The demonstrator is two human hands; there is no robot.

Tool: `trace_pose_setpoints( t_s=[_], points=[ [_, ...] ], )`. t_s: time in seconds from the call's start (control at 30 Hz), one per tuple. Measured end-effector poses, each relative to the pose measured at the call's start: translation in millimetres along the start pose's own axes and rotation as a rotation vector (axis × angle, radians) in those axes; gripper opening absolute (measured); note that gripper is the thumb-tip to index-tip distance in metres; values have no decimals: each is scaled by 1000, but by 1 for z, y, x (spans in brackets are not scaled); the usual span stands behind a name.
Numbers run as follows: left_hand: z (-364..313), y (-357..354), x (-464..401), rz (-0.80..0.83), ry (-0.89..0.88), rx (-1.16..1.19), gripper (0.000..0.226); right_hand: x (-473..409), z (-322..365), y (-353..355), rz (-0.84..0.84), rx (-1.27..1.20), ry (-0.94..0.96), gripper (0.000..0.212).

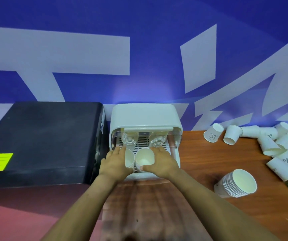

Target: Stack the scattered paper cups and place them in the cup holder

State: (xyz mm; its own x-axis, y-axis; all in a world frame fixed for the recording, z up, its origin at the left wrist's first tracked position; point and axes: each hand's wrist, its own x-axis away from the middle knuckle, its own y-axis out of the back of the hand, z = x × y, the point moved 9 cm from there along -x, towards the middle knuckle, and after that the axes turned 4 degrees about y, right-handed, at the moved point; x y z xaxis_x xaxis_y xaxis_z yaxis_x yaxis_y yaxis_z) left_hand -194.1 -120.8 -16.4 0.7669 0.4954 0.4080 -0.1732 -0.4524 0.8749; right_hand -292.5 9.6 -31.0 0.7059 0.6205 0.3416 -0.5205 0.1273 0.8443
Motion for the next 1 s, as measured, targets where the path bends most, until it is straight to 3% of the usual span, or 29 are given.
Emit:
trace_pose_setpoints(
  t_s=[0.1, 0.3, 0.6, 0.77, 1.0],
  points=[
    [-6, 11, 9, -31, -19, 45, 89, 8, -3, 12, -18, -39, 15, 87],
    [-44, 52, 41, -199, -179, 205, 64, 47, -15, 52, -107, -152, 108, 65],
    [-141, 39, 92, -197, -332, 428, 36, 123, -88, 106, -208, -266, 58, 28],
    [-223, 7, 122, -175, -396, 472, 35, 160, -161, 129, -249, -355, 69, 22],
    [-369, -68, 156, -112, -386, 441, 36, 229, -316, 166, -228, -342, 22, 25]
  ],
)
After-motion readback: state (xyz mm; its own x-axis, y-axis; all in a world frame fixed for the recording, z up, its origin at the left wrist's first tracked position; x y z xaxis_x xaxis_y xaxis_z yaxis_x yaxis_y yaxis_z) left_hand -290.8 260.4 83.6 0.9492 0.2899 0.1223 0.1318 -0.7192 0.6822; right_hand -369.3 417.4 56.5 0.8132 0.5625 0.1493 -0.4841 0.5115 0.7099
